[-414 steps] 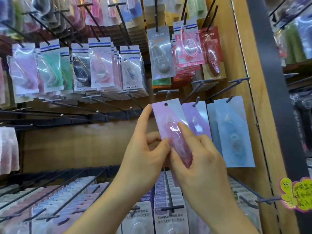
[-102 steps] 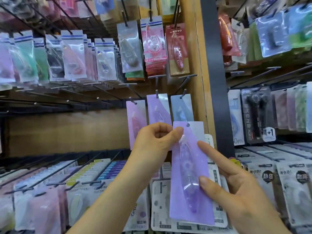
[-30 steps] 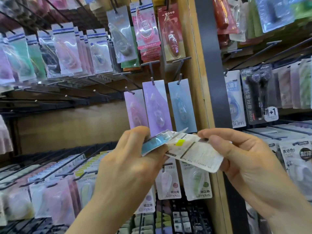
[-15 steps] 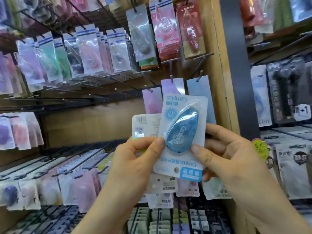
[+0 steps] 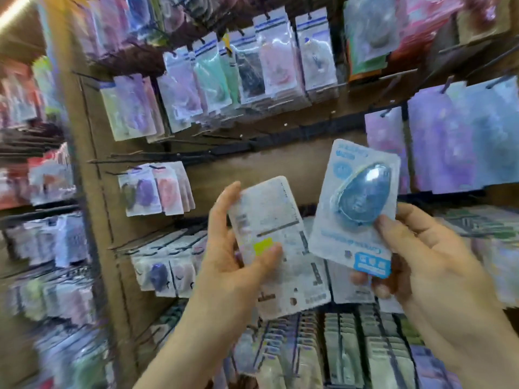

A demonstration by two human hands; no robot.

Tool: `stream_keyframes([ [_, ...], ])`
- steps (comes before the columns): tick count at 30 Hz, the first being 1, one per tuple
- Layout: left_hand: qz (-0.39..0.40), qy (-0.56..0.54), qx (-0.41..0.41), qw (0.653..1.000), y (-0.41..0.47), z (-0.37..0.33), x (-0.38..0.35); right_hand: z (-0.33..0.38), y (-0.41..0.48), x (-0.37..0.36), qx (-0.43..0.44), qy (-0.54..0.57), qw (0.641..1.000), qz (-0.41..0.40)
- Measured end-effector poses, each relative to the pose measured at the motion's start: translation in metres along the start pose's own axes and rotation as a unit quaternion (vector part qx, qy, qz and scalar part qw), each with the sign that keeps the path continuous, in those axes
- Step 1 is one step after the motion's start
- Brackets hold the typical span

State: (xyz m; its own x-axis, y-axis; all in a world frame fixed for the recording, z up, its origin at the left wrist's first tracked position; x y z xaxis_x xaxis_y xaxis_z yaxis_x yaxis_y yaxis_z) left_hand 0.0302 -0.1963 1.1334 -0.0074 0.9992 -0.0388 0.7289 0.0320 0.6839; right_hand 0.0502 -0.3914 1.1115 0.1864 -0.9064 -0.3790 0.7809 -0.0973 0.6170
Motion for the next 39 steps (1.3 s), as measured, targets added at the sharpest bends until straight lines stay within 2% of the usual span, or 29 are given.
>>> stream_keyframes([
  [4, -0.047, 0.147, -0.139, 0.978, -0.022, -0.024, 0.106, -0.041, -0.018, -0.066, -0.008, -0.055, 0.998, -0.018],
  [7, -0.019, 0.291, -0.273, 0.917, -0.035, -0.047, 0.171, -0.070, -0.026, -0.122, -0.007, -0.097, 0.995, 0.012],
  [9, 0.002, 0.341, -0.324, 0.882, -0.040, -0.051, 0.206, -0.092, -0.027, -0.159, -0.014, -0.119, 0.992, 0.047],
  [13, -0.007, 0.345, -0.276, 0.897, -0.033, -0.047, 0.254, -0.129, -0.030, -0.220, -0.028, -0.139, 0.987, 0.071],
  [19, -0.006, 0.360, -0.286, 0.888, -0.022, -0.025, 0.283, -0.172, -0.028, -0.274, -0.087, -0.076, 0.989, 0.089],
  [22, -0.011, 0.394, -0.307, 0.866, -0.015, -0.009, 0.287, -0.188, -0.024, -0.280, -0.131, 0.006, 0.989, 0.074],
  [26, 0.027, 0.445, -0.348, 0.825, -0.007, 0.006, 0.280, -0.196, -0.018, -0.288, -0.118, 0.042, 0.982, 0.139],
  [29, 0.061, 0.477, -0.328, 0.813, 0.001, 0.020, 0.275, -0.202, -0.010, -0.285, -0.126, 0.057, 0.974, 0.180],
  [31, 0.085, 0.483, -0.307, 0.815, 0.007, 0.029, 0.276, -0.204, -0.003, -0.286, -0.132, 0.069, 0.967, 0.207],
  [34, 0.130, 0.440, -0.253, 0.852, 0.016, 0.037, 0.281, -0.209, 0.009, -0.293, -0.119, 0.061, 0.964, 0.228],
  [37, 0.070, 0.339, -0.195, 0.918, 0.037, 0.030, 0.304, -0.215, 0.023, -0.302, -0.104, 0.025, 0.962, 0.249],
  [39, 0.018, 0.331, -0.162, 0.929, 0.058, 0.030, 0.328, -0.218, 0.033, -0.306, -0.096, 0.003, 0.956, 0.275],
])
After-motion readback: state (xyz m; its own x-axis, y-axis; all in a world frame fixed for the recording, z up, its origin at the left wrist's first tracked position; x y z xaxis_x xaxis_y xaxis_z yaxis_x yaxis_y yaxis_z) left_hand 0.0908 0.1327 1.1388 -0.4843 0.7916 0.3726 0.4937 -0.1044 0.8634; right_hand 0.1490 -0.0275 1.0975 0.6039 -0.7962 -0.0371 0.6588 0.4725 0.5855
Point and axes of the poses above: each hand's wrist, its own y-axis towards the middle knuckle, its own x-axis out of the back of the hand, z = x × y, the point moved 8 cm from there along y, towards the middle knuckle, and after that the axes turned 1 degree about x, right-handed, at the moved point
